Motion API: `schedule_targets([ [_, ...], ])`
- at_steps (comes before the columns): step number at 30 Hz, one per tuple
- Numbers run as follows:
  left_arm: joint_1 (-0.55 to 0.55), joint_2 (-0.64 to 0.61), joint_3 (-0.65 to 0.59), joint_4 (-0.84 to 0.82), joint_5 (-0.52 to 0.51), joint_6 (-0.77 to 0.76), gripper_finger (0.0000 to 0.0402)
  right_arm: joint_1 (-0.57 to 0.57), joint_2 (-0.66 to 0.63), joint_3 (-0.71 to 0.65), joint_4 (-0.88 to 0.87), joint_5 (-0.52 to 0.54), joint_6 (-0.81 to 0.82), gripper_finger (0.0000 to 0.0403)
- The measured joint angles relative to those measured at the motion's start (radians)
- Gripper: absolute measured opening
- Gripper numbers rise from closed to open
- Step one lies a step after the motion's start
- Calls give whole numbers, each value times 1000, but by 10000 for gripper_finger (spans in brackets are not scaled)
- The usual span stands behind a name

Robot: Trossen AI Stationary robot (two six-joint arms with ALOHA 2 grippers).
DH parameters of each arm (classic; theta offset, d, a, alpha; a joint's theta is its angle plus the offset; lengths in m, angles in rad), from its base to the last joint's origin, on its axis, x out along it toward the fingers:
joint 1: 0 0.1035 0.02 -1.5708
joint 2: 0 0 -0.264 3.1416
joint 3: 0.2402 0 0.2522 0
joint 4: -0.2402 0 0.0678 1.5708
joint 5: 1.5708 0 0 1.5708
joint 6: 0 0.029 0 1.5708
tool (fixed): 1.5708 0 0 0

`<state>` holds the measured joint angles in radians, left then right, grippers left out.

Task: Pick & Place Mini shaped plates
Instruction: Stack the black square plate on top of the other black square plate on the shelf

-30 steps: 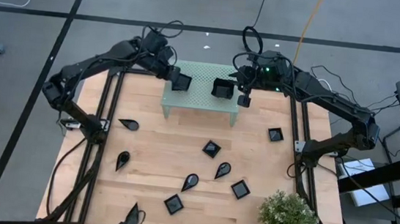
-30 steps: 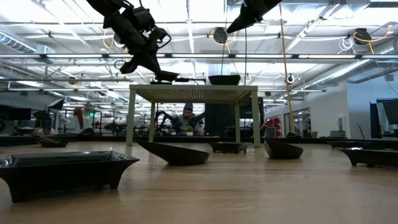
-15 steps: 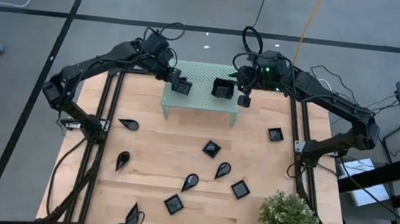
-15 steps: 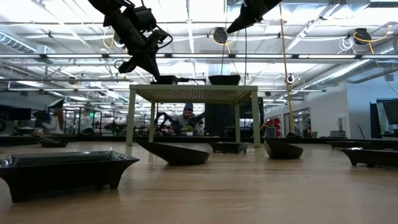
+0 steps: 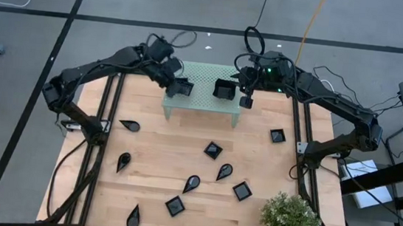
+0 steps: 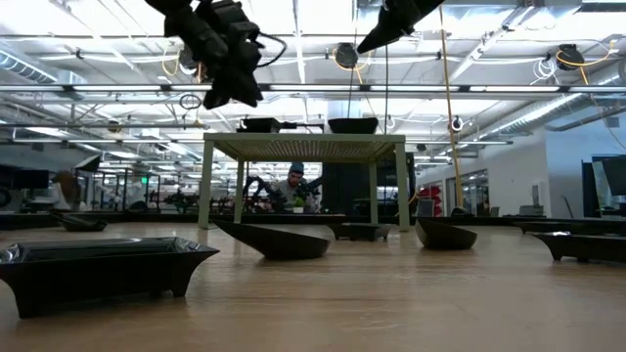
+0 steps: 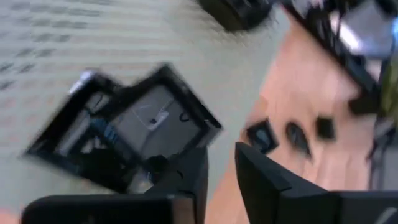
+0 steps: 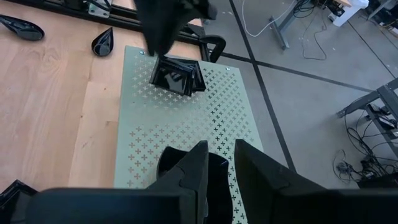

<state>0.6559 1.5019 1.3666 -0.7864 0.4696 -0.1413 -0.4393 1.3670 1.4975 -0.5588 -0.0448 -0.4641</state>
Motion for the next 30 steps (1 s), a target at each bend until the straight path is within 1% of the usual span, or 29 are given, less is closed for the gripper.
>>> schedule_targets([
  [2,-29,0,0,1,-8,80,104,0,0,0,0,0,0,66],
  [4,-64,0,0,3,-46,168,121,0,0,0,0,0,0,66],
  [7,-125,3,0,1,-160,335,142,0,0,0,0,0,0,66],
  [10,-175,0,0,1,-267,486,153,0,0,0,0,0,0,66],
  [14,-206,-5,0,1,-372,609,152,0,0,0,0,0,4,66],
  [17,-218,-1,0,2,-464,668,146,0,0,0,1,0,5,66],
  [19,-220,3,0,-1,-504,676,141,0,0,0,1,0,6,66],
  [25,-220,3,-1,-5,-507,696,128,0,0,0,1,0,7,66],
  [30,-219,3,-1,-4,-506,705,127,0,0,0,1,0,7,66],
])
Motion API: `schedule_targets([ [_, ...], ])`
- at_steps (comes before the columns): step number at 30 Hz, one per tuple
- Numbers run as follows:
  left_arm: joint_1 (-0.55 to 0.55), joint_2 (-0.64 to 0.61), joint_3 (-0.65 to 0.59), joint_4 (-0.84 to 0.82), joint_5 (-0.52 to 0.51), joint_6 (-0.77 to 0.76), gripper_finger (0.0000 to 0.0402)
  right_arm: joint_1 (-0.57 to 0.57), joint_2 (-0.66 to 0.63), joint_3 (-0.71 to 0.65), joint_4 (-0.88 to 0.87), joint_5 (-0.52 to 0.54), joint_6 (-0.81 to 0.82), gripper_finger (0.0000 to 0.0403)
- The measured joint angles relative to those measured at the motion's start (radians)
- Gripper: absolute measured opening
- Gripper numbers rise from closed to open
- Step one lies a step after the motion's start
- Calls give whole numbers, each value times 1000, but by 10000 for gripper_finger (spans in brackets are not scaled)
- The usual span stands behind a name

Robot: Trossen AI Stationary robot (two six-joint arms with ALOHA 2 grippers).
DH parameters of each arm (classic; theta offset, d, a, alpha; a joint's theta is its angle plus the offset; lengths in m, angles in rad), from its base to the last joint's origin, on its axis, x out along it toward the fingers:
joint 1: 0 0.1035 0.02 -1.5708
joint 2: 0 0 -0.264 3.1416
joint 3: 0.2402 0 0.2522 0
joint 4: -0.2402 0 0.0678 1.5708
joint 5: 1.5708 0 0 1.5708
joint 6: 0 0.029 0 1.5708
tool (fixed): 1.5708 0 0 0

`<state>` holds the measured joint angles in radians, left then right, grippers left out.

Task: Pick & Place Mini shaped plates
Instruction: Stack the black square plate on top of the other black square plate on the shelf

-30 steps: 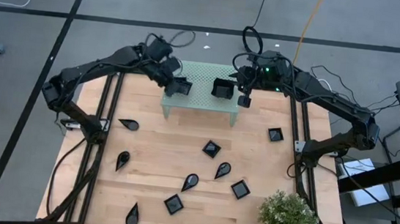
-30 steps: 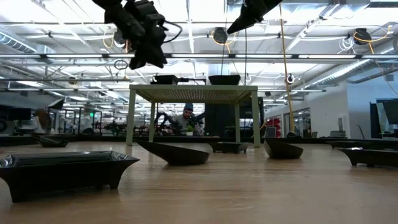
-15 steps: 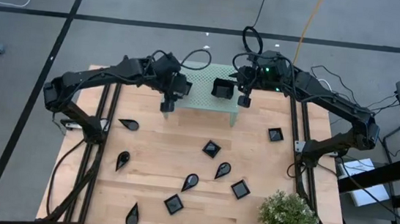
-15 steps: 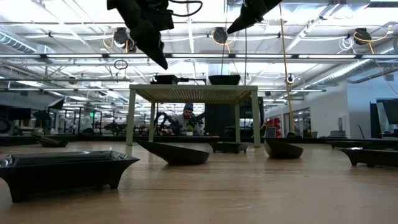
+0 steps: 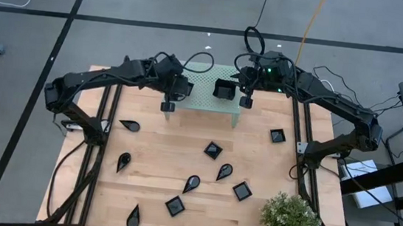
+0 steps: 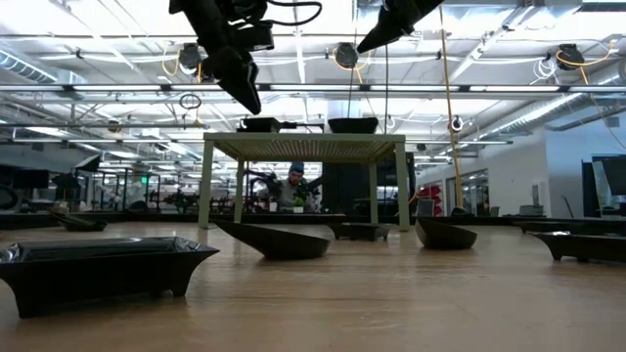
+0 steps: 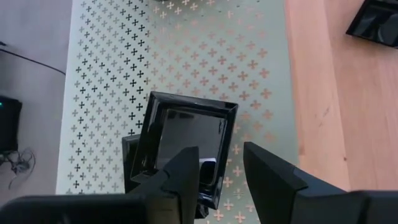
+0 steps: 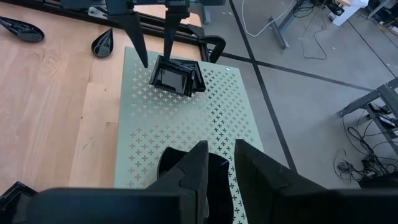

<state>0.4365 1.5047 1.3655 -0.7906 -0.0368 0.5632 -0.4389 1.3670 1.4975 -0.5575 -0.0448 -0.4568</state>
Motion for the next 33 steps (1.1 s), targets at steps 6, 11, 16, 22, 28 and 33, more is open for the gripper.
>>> schedule_targets([
  [6,0,0,0,0,0,4,127,0,0,0,0,0,0,66],
  [11,-3,0,-14,19,0,5,127,0,0,0,0,0,0,66],
  [16,-14,0,-39,40,-7,46,127,0,0,0,0,0,0,66],
  [22,-16,0,-42,59,-63,71,127,0,0,0,11,0,0,66],
  [28,-12,10,-42,60,-61,83,127,0,0,0,9,0,0,66],
  [33,-13,32,-41,71,-61,95,127,0,0,0,8,0,0,66],
])
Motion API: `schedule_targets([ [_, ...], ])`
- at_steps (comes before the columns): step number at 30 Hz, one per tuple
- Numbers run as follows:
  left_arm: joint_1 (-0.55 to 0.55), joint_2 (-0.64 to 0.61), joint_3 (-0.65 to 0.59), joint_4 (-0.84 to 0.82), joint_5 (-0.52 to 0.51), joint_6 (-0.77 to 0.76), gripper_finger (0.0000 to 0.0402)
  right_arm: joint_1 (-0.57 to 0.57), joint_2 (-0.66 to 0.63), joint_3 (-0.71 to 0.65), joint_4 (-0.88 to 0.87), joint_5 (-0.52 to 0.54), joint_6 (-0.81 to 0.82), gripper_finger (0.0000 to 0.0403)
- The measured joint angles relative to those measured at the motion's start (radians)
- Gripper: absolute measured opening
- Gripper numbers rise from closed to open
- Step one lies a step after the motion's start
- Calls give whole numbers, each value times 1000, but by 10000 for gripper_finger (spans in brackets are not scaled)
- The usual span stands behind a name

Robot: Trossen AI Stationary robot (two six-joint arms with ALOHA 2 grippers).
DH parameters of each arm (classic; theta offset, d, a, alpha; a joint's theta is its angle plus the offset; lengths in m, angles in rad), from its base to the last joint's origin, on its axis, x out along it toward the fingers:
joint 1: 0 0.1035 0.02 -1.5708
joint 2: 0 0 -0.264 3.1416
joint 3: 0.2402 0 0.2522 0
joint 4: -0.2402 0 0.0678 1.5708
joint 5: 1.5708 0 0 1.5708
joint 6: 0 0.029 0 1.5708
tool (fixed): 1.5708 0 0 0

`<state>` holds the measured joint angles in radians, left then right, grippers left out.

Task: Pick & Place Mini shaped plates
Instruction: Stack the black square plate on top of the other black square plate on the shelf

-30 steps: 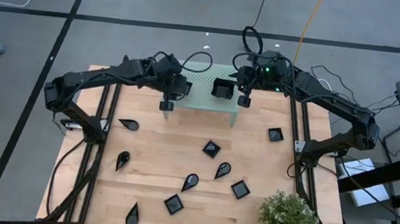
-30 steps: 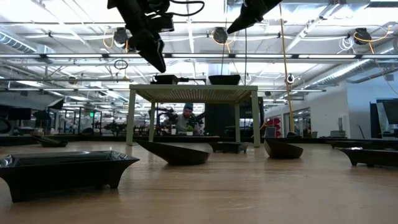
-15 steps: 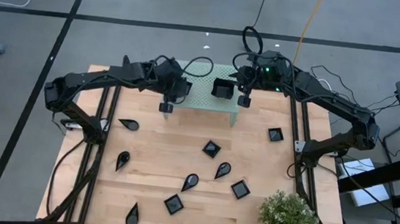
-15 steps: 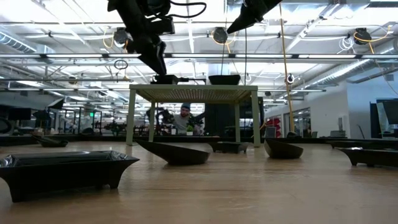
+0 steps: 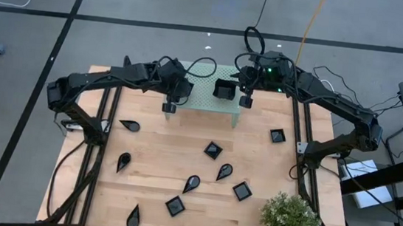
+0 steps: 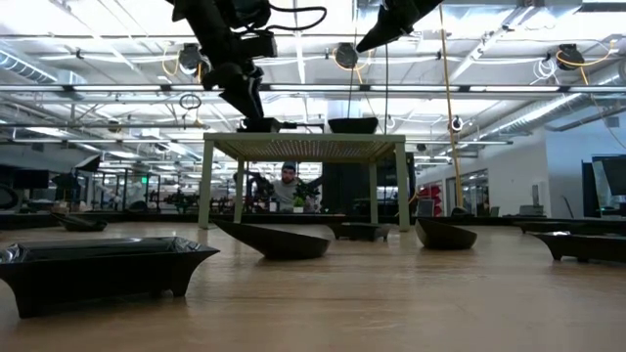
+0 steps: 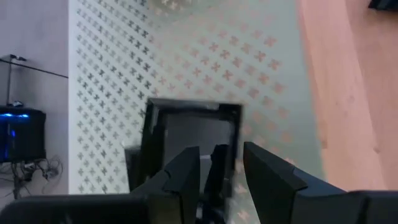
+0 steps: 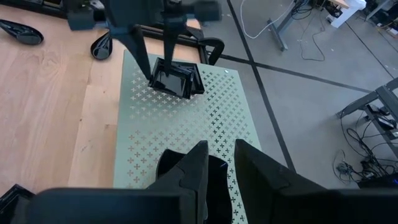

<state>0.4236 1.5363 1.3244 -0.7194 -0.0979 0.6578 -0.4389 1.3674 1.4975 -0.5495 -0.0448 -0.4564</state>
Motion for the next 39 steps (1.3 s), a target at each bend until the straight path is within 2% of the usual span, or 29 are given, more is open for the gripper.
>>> schedule_targets([
  [7,-7,31,-1,9,-38,19,115,0,0,0,0,-1,21,66],
  [14,-7,30,-2,17,-46,25,12,0,0,0,0,0,44,66],
  [21,-19,28,9,13,-46,44,6,0,0,0,0,-1,44,66],
  [29,-20,22,82,11,-48,30,4,0,0,0,-1,-1,45,66],
  [35,-18,20,149,7,-92,19,4,0,0,0,-1,-1,44,66],
  [39,-13,21,155,-25,-167,-5,3,0,0,0,-5,-1,44,66],
])
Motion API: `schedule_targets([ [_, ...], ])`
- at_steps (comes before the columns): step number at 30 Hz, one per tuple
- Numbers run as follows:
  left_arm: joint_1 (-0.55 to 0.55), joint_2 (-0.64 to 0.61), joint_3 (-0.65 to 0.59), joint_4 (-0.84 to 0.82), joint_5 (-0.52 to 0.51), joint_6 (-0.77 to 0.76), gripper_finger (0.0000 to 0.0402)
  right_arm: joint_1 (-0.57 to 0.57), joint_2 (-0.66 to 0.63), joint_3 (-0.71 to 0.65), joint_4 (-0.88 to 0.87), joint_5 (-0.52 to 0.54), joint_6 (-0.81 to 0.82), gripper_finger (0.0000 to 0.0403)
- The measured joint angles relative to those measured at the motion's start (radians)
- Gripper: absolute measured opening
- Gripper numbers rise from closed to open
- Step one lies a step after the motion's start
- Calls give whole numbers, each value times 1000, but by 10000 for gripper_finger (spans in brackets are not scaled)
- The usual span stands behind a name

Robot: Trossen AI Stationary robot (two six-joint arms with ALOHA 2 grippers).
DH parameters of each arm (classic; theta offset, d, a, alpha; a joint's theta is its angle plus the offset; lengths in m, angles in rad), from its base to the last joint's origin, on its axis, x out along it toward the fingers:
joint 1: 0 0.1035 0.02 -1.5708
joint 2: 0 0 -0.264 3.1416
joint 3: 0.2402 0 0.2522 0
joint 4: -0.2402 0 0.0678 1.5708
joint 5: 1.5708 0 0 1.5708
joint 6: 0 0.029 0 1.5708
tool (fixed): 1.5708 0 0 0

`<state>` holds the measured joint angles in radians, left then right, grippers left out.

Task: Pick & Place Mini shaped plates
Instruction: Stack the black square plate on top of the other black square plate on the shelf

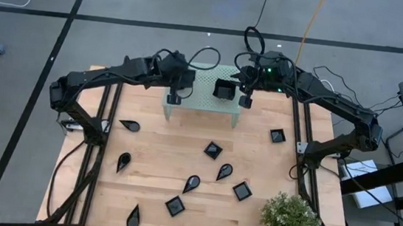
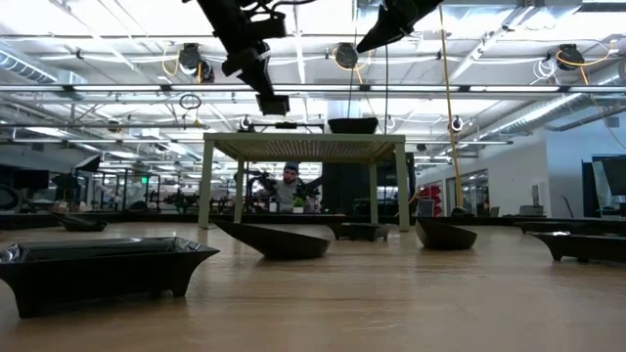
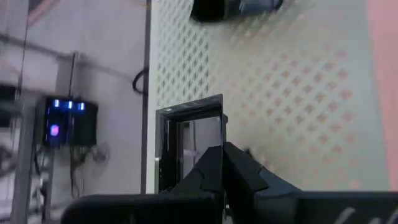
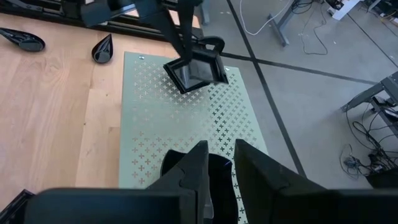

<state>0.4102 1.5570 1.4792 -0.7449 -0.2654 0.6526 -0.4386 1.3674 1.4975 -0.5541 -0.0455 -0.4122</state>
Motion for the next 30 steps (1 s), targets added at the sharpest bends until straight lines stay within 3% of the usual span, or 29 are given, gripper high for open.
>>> schedule_targets([
  [11,28,0,-4,-77,-46,-242,5,0,0,0,-4,0,-39,66],
  [30,25,0,-8,-128,-52,-389,5,0,0,0,-4,0,-45,66],
])
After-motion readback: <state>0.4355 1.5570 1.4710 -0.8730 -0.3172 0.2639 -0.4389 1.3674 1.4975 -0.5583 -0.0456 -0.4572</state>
